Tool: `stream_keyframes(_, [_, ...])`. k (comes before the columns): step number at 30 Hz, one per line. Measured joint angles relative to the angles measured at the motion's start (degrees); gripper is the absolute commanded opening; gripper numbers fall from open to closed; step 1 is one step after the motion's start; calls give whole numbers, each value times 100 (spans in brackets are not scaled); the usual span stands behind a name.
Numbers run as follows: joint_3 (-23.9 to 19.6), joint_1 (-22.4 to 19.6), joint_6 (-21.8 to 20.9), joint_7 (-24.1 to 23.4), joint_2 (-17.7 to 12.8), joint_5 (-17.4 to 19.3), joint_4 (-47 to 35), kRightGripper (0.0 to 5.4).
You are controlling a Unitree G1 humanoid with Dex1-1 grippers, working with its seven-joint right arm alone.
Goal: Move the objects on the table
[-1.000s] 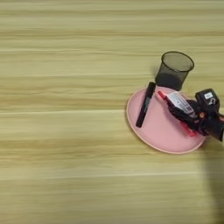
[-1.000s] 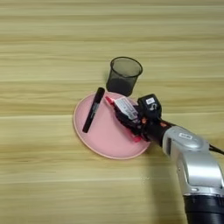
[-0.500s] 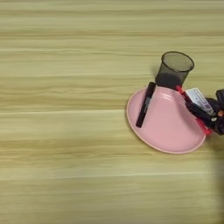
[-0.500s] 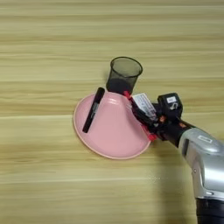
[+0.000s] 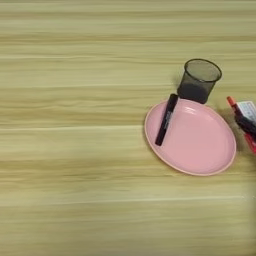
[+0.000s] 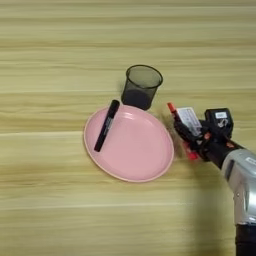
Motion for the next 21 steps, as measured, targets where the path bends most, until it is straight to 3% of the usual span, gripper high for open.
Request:
stream_keyframes(11, [-91, -383, -662, -4, -206, -103, 1505, 269])
stream_keyframes(17, [102, -731, -1241, -3, -232, -321, 2662, 269])
stream_keyframes(21, [238, -899, -1547, 5, -262, -398, 2976, 269])
